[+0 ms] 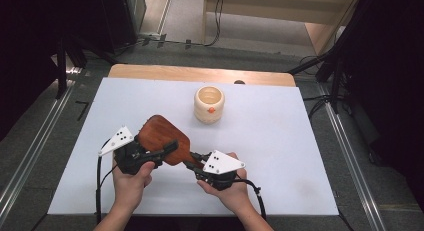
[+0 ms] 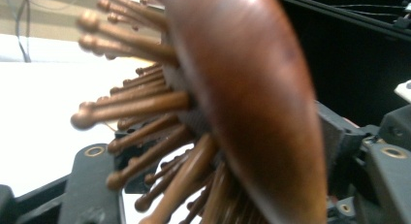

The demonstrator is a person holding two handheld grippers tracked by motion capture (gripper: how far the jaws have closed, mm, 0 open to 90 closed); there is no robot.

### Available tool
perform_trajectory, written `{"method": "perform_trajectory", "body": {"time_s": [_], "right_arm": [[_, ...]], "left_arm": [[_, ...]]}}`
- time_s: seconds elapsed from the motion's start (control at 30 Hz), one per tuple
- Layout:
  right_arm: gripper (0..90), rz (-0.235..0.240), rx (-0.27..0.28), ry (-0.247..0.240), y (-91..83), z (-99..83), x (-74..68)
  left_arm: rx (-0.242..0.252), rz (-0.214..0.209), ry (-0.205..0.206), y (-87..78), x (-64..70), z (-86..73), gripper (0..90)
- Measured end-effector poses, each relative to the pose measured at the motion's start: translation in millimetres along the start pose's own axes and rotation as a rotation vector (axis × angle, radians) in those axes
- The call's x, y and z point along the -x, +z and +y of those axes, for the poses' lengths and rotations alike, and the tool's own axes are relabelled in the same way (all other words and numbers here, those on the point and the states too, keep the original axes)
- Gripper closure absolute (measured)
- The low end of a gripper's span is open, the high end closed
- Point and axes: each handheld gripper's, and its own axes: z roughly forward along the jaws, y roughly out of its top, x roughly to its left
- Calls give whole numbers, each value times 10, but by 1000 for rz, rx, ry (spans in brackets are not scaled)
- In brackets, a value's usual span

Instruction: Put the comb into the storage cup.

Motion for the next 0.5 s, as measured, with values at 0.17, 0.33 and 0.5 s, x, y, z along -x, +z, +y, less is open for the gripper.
{"method": "perform_trajectory", "body": {"time_s": [0.17,0.33,0.5], "right_arm": [[702,1,2,10,41,-44,1],[693,-11,-5,18,71,-62,1],[665,-8,6,43,65,-57,23]], "left_arm": [[-13,-42,5,8,-9,-8,410],[-19,-89,31,14,25,-7,495],[-26,-122,21,12,-4,10,538]]}}
